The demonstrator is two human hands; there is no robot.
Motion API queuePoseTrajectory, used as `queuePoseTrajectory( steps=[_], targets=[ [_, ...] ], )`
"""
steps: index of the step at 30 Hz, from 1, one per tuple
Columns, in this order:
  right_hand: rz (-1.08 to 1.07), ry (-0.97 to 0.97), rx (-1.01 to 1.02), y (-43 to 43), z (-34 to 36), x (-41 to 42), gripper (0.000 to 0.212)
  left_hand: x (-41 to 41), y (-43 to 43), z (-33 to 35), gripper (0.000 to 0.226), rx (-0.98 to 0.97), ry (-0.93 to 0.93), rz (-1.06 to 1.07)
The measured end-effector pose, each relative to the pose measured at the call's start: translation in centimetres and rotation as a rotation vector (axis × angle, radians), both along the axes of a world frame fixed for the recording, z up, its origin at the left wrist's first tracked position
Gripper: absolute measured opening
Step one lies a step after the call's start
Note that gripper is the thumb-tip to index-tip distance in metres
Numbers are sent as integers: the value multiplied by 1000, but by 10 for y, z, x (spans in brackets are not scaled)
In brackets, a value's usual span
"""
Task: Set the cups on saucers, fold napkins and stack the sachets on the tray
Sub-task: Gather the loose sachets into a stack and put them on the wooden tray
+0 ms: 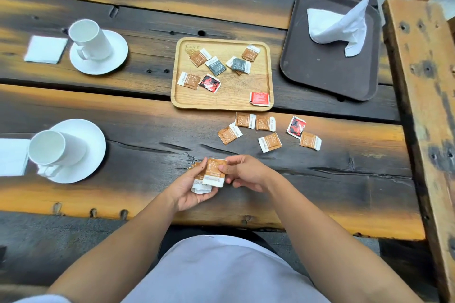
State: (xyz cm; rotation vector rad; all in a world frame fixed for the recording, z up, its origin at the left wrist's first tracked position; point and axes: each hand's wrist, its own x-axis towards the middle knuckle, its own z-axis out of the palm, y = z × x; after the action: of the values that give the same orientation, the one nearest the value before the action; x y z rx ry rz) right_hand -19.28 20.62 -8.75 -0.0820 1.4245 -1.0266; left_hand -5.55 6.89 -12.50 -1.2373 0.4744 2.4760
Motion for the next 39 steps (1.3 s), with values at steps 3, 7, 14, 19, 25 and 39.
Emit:
queuePoseTrajectory(
  steps=[3,7,14,19,25,39],
  targets=[
    [47,157,47,-5,0,10,12,-4,4,4,58,81,62,2],
    [9,350,81,-13,-5,18,18,-6,9,8,56,88,76,44],
    [-70,476,162,-12,-9,-5,10,-7,11,7,22,48,10,19],
    [42,833,323,-23,-16,-31,33,-13,5,6,14,67,-11,23],
    [466,1156,284,-60,-27,-44,57,-21,-20,3,11,63,-55,-23],
    [544,1021,608,-91,-18,-58,23,-52,-97,5,17,47,-52,-184]
  ],
)
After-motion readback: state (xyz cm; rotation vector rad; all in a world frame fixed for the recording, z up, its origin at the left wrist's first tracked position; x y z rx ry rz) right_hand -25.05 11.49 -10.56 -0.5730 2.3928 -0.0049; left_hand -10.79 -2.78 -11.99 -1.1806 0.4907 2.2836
